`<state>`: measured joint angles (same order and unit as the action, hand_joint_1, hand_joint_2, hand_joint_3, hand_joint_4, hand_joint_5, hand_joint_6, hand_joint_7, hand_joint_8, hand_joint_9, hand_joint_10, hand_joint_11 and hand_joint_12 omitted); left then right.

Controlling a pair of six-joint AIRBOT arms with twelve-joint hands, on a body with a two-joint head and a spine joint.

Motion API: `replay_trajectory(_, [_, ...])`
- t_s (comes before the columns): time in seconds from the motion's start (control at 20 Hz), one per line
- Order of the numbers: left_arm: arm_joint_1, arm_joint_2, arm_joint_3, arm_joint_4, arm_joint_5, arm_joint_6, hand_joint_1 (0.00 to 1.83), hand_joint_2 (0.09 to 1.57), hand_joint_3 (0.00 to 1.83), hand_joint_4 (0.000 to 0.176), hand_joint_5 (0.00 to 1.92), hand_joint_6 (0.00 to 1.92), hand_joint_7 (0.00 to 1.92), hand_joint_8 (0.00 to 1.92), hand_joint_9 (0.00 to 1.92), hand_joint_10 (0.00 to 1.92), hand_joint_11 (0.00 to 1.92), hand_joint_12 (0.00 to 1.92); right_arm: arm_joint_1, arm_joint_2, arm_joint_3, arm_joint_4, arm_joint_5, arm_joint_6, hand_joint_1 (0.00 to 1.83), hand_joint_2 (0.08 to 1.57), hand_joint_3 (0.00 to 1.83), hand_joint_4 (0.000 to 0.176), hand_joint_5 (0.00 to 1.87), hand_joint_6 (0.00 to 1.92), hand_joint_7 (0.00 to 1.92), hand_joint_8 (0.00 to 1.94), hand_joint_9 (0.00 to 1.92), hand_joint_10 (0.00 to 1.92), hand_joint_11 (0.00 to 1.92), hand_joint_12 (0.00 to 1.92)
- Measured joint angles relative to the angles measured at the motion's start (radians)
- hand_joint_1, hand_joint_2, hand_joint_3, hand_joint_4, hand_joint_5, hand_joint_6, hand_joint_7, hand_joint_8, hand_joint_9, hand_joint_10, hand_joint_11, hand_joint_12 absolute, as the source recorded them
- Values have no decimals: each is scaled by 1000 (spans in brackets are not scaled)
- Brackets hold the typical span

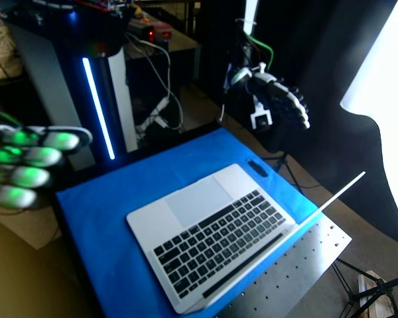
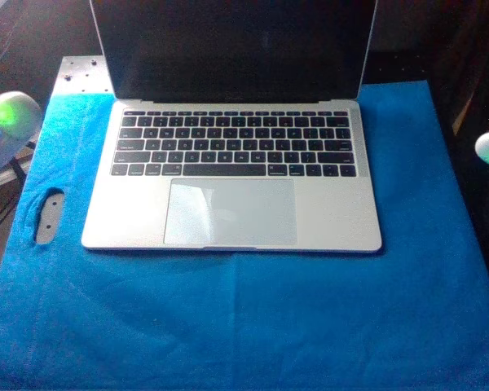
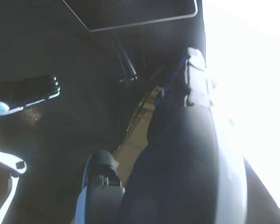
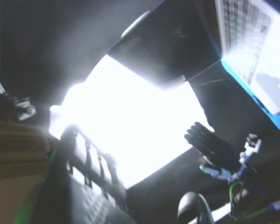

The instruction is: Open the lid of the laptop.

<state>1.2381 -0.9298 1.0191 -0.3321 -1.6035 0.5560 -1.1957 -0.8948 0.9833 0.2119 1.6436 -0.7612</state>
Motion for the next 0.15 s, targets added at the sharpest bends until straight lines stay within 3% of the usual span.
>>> replay_trajectory(0.05, [0,1,0,6,-1,-1,95,1133,0,0,0,0,0,0,0,0,0,0,0,0,0,-4,0,0,424,1058,10,0,194,4,108,8,74,9,60,18])
replay_trajectory(0.15, [0,10,0,21,-1,-3,95,1102,0,0,0,0,0,0,0,0,0,0,0,8,0,-34,-3,0,512,1023,0,0,225,4,149,5,120,7,92,22])
